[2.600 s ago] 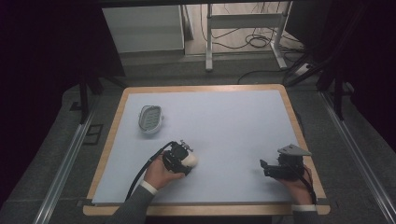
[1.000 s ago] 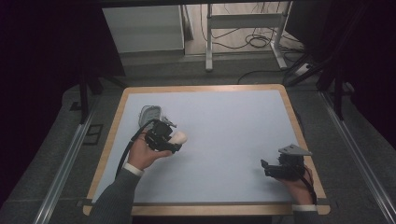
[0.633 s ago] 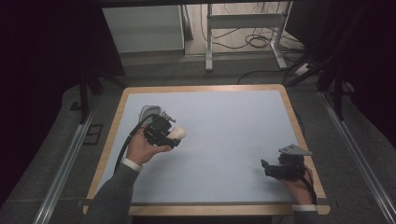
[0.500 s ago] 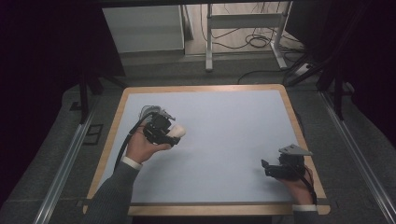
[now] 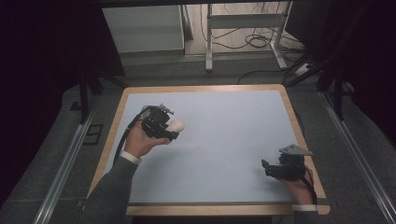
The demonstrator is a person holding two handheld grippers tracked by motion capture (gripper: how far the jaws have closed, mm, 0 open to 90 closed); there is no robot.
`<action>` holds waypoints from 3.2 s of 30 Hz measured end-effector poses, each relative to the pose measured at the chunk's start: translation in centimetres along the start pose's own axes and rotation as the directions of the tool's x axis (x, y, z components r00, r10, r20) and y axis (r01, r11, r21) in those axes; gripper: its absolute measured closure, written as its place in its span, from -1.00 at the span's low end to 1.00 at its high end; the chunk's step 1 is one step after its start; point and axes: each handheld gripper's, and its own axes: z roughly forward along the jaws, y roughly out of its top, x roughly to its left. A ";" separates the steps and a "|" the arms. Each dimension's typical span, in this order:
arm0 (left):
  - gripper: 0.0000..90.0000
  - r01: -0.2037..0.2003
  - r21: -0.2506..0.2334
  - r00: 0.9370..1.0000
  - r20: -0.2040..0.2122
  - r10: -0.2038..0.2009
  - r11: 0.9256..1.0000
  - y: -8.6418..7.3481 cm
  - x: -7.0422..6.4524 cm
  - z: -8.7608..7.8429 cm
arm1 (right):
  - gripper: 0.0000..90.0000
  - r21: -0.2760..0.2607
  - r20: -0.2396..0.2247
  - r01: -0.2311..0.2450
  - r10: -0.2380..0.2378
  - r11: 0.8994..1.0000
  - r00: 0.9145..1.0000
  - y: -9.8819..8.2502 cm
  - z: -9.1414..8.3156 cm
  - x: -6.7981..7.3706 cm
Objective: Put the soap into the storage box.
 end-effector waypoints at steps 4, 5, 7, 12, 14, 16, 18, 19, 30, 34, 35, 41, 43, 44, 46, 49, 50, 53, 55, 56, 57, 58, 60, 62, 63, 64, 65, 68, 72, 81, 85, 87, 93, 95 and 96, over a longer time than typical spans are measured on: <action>0.10 0.014 0.004 1.000 -0.003 -0.014 1.000 0.1 0.7 0.2 | -0.84 0.001 0.001 0.001 -0.001 1.000 1.000 0.0 0.0 0.0; 0.10 0.018 0.006 1.000 -0.006 -0.018 1.000 0.1 0.9 0.3 | -0.84 0.001 0.001 0.001 -0.001 1.000 1.000 0.0 0.0 0.0; 0.10 0.028 0.009 1.000 -0.010 -0.028 1.000 0.1 1.3 0.4 | -0.84 0.003 0.002 0.002 -0.002 1.000 1.000 0.0 0.1 0.0; 0.10 0.047 0.021 0.999 -0.024 -0.047 0.999 0.3 2.2 0.7 | -0.84 0.003 0.002 0.002 -0.002 1.000 1.000 0.0 0.1 0.0; 0.10 0.056 0.023 0.998 -0.030 -0.055 0.998 0.4 2.6 0.7 | -0.84 0.002 0.001 0.001 -0.001 1.000 1.000 0.0 0.1 0.0; 0.10 0.062 0.025 0.997 -0.037 -0.061 0.998 0.5 3.0 0.7 | -0.84 0.002 0.001 0.001 -0.001 1.000 1.000 0.0 0.1 0.0; 0.10 0.074 0.025 0.996 -0.043 -0.073 0.997 0.7 3.4 0.8 | -0.84 0.003 0.003 0.003 -0.003 1.000 1.000 0.0 0.1 0.0; 0.10 0.076 0.029 0.996 -0.046 -0.075 0.997 0.7 3.6 0.8 | -0.84 0.003 0.003 0.002 -0.002 1.000 1.000 0.0 0.1 0.0; 0.10 0.138 0.022 0.989 -0.063 -0.137 0.990 0.9 5.6 1.3 | -0.84 0.001 0.003 0.000 0.000 1.000 1.000 0.0 0.0 -0.1; 0.10 0.154 0.032 0.986 -0.068 -0.152 0.987 0.9 6.2 1.6 | -0.84 0.002 0.003 0.001 -0.001 1.000 1.000 0.0 0.1 -0.1; 0.10 0.163 0.034 0.984 -0.073 -0.160 0.986 0.8 6.4 1.7 | -0.84 0.002 0.002 0.001 -0.001 1.000 1.000 0.0 0.1 -0.1; 0.10 0.194 0.036 0.978 -0.084 -0.191 0.980 0.8 7.3 2.1 | -0.84 0.003 0.003 0.000 0.000 1.000 1.000 -0.1 0.0 -0.1; 0.10 0.198 0.037 0.977 -0.085 -0.195 0.979 0.8 7.6 2.2 | -0.84 0.005 0.002 -0.002 0.002 1.000 1.000 -0.1 0.0 -0.1; 0.10 0.203 0.038 0.976 -0.087 -0.200 0.978 0.8 7.8 2.3 | -0.84 0.007 0.002 -0.002 0.002 1.000 1.000 -0.1 0.1 -0.1; 0.10 0.215 0.034 0.973 -0.090 -0.211 0.976 0.8 8.1 2.4 | -0.84 0.009 0.001 -0.001 0.001 1.000 1.000 -0.1 0.1 -0.1; 0.10 0.230 0.033 0.969 -0.098 -0.226 0.973 0.8 8.6 2.7 | -0.84 0.010 0.002 -0.003 0.003 1.000 1.000 -0.1 0.1 -0.1; 0.10 0.236 0.031 0.967 -0.107 -0.232 0.971 0.8 8.7 2.8 | -0.84 0.010 0.003 -0.004 0.004 1.000 1.000 -0.1 0.1 -0.1; 0.10 0.254 0.030 0.961 -0.120 -0.249 0.967 0.8 9.3 3.1 | -0.83 0.008 0.006 -0.006 0.006 1.000 1.000 -0.1 0.1 -0.2; 0.10 0.270 0.026 0.956 -0.123 -0.265 0.962 0.8 9.7 3.3 | -0.84 0.007 0.007 -0.006 0.006 1.000 1.000 -0.1 0.1 -0.2; 0.10 0.278 0.023 0.954 -0.126 -0.273 0.960 0.8 9.8 3.5 | -0.84 0.009 0.007 -0.007 0.007 1.000 1.000 -0.1 0.1 -0.2; 0.10 0.285 0.026 0.951 -0.130 -0.280 0.958 0.8 10.0 3.6 | -0.84 0.009 0.007 -0.007 0.007 1.000 1.000 -0.1 0.1 -0.2; 0.10 0.290 0.035 0.949 -0.138 -0.283 0.956 0.8 10.2 3.7 | -0.84 0.010 0.007 -0.008 0.007 1.000 1.000 -0.1 0.1 -0.2; 0.10 0.302 0.034 0.943 -0.157 -0.294 0.953 0.8 10.3 4.0 | -0.84 0.010 0.009 -0.007 0.007 1.000 1.000 -0.1 0.1 -0.2; 0.10 0.310 0.038 0.940 -0.162 -0.300 0.950 0.8 10.5 4.1 | -0.84 0.011 0.009 -0.007 0.007 1.000 1.000 -0.2 0.2 -0.3; 0.10 0.320 0.031 0.936 -0.164 -0.311 0.947 0.8 10.6 4.2 | -0.84 0.012 0.008 -0.008 0.008 1.000 1.000 -0.2 0.2 -0.3; 0.10 0.321 0.032 0.935 -0.168 -0.312 0.946 0.8 10.7 4.2 | -0.84 0.012 0.009 -0.008 0.007 1.000 1.000 -0.2 0.2 -0.3; 0.10 0.330 0.027 0.932 -0.169 -0.321 0.944 0.8 10.8 4.2 | -0.84 0.012 0.009 -0.008 0.008 1.000 1.000 -0.2 0.2 -0.3; 0.10 0.338 0.028 0.928 -0.173 -0.329 0.941 0.9 11.0 4.4 | -0.84 0.012 0.010 -0.007 0.007 1.000 1.000 -0.2 0.2 -0.3; 0.10 0.355 0.038 0.919 -0.195 -0.342 0.934 0.8 11.3 4.8 | -0.84 0.015 0.008 -0.006 0.005 1.000 1.000 -0.2 0.2 -0.2; 0.10 0.364 0.048 0.916 -0.200 -0.348 0.930 0.9 11.3 5.5 | -0.84 0.015 0.009 -0.005 0.005 1.000 1.000 -0.2 0.2 -0.3; 0.07 0.374 0.031 0.910 -0.208 -0.360 0.927 1.0 11.2 5.3 | -0.84 0.014 0.009 -0.005 0.005 1.000 1.000 -0.2 0.2 -0.2; -0.01 0.379 0.002 0.907 -0.203 -0.370 0.926 1.1 11.1 4.8 | -0.84 0.012 0.009 -0.006 0.006 1.000 1.000 -0.2 0.2 -0.3; -0.17 0.367 -0.019 0.913 -0.183 -0.364 0.930 1.1 10.6 4.1 | -0.84 0.011 0.009 -0.005 0.005 1.000 1.000 -0.2 0.2 -0.2; -0.20 0.353 -0.029 0.919 -0.178 -0.353 0.935 1.1 10.4 3.8 | -0.84 0.012 0.010 -0.004 0.004 1.000 1.000 -0.2 0.2 -0.2; -0.20 0.347 -0.031 0.922 -0.171 -0.347 0.937 1.1 10.3 3.7 | -0.84 0.012 0.010 -0.005 0.005 1.000 1.000 -0.2 0.2 -0.2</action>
